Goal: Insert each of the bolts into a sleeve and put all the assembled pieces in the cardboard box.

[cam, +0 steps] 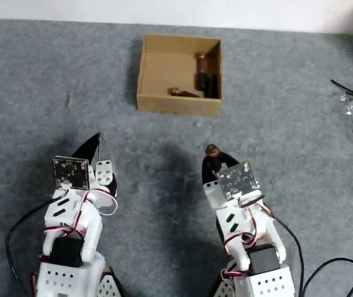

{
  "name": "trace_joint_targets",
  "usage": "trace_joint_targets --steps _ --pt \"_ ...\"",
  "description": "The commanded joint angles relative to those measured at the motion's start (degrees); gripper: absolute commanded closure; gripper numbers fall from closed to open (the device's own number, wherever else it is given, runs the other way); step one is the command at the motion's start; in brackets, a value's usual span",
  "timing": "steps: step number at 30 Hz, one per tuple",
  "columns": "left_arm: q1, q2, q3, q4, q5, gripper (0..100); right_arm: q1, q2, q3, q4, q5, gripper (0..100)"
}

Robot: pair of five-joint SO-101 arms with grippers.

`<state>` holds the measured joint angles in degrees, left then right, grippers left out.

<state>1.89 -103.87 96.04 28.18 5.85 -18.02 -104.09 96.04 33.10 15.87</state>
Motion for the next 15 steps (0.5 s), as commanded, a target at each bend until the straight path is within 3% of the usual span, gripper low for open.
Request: trace_joint_targets --steps 1,15 --pt "0.0 -0.5 1.1 1.6 -0.8 99 0.9 -1.2 5.3 0.1 0.5 99.4" --pt "0.3 -0.5 1.1 1.9 -0.9 99 0.8 -1.2 5.3 0.2 0.4 99.4"
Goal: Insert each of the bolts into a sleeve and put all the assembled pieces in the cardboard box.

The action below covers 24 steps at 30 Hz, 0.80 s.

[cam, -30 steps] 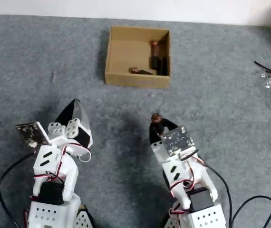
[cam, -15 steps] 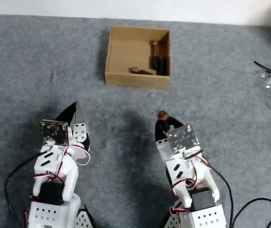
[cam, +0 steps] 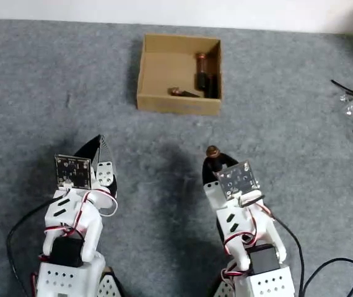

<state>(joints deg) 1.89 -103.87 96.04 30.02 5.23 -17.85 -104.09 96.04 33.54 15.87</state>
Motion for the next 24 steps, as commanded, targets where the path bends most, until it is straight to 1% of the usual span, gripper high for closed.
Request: trace_joint_targets --steps 1,5,10,24 --pt "0.3 -0.5 1.1 0.1 -0.3 99 0.7 -1.2 5.3 -0.2 0.4 99.4" --pt "0.3 -0.5 1.1 0.0 -0.3 99 0.7 -1.2 5.3 0.0 0.5 99.4" --pt "0.3 -0.5 1.1 0.1 -0.3 99 0.7 -1.2 5.3 6.0 0.6 99.4" --pt "0.4 -0.5 1.1 0.1 -0.3 99 0.7 -1.2 5.3 6.3 0.6 99.4"
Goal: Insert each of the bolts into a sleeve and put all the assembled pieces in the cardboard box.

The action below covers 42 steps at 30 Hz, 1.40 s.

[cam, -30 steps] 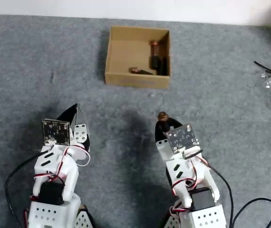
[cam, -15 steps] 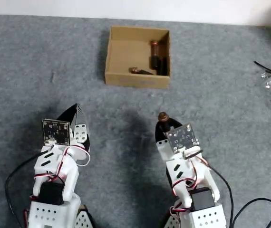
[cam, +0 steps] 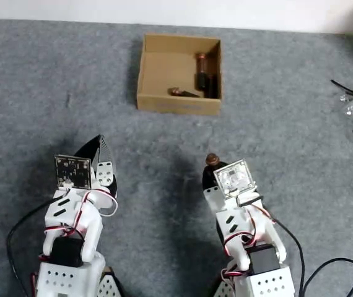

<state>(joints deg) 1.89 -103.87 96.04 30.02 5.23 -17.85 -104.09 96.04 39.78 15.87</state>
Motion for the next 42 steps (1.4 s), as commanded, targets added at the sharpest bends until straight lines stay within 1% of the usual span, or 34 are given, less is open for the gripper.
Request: trace_joint_targets --steps 1,14,17,19,21,23,27,30,33,35,39,42 --pt "0.4 -0.5 1.1 0.1 -0.3 99 0.7 -1.2 5.3 0.0 0.6 99.4" --pt "0.0 -0.5 1.1 -0.2 -0.2 99 1.3 -1.3 5.3 0.1 0.6 99.4" --pt "0.0 -0.5 1.1 -0.2 -0.2 99 1.1 -1.3 5.3 -1.2 0.7 99.4" --pt "0.0 -0.5 1.1 0.0 -0.3 99 1.4 -1.3 5.3 -4.4 0.8 99.4" --pt "0.1 -0.5 1.1 0.1 -0.3 99 1.4 -1.2 5.0 -6.2 3.1 99.4" --pt "0.3 -0.5 1.1 0.1 -0.3 99 1.2 -1.2 3.5 -5.8 6.4 99.4" --pt "0.4 -0.5 1.1 -0.1 -0.3 99 1.4 2.2 -3.5 -5.9 6.9 99.4" --pt "0.4 -0.5 1.1 -0.1 -0.3 99 1.3 11.6 -7.9 -10.0 6.8 99.4" --pt "0.4 -0.5 1.1 0.0 -0.3 99 1.3 26.1 -15.5 -16.2 6.8 99.4" --pt "0.4 -0.5 1.1 0.1 -0.3 99 1.3 37.4 -23.5 -18.0 6.8 99.4" --pt "0.4 -0.5 1.1 0.1 -0.3 99 1.4 61.1 -42.6 -18.0 6.6 99.4" --pt "0.4 -0.5 1.1 0.1 -0.3 99 2.2 76.8 -56.8 -17.9 3.1 99.4"
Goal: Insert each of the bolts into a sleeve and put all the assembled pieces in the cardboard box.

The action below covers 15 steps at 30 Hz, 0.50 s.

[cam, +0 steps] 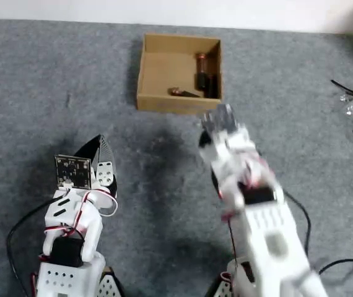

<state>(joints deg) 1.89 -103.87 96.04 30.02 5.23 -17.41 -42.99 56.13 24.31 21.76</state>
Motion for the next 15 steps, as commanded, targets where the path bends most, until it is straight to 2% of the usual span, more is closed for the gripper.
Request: trace_joint_targets --steps 1,5,15 --pt "0.4 -0.5 1.1 0.1 -0.3 99 2.4 20.4 -21.4 -2.4 -4.0 99.4" --pt "0.4 -0.5 1.1 0.1 -0.3 99 4.9 37.0 -39.5 -0.6 -7.3 99.4" --pt "2.9 -0.5 1.1 0.1 -0.3 99 5.0 72.5 -92.6 24.2 -11.3 99.4"
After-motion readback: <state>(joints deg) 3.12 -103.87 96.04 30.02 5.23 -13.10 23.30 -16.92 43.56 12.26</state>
